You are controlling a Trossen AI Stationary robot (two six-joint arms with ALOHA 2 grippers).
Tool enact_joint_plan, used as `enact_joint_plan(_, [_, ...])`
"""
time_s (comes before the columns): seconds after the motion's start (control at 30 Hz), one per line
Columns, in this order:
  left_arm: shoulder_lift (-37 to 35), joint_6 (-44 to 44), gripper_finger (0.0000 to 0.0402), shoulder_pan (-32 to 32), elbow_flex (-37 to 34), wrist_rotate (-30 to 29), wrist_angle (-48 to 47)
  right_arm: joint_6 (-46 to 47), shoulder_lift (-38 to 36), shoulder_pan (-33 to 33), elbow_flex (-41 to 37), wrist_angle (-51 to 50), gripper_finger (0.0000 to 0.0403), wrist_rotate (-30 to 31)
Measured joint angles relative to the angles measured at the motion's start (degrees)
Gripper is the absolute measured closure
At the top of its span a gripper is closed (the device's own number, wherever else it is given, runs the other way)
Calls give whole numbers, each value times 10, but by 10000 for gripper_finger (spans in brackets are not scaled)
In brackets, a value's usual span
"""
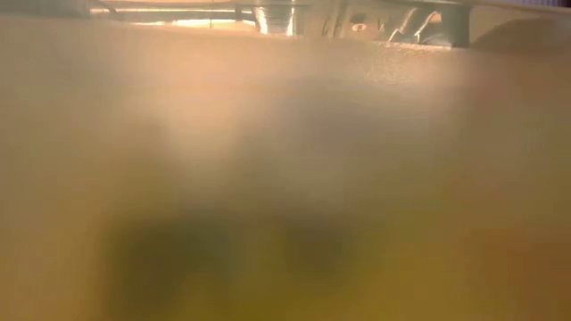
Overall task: Pick & Place food coloring
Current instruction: Put the big pink food coloring bottle in the yellow bin, then put the big black food coloring bottle in the yellow bin
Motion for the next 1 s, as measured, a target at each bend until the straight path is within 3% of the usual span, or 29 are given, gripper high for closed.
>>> enact_joint_plan(0.4, [0, 0, 281, 0, 0, 0, 0, 0, 0, 0, 0, -9, 227, -17])
enact_joint_plan(0.8, [0, 0, 281, 0, 0, 0, 0, 10, -33, -3, 1, -57, 159, -15])
enact_joint_plan(1.0, [0, 0, 281, 0, 0, 0, 0, 10, -69, -13, 1, -99, 153, -18])
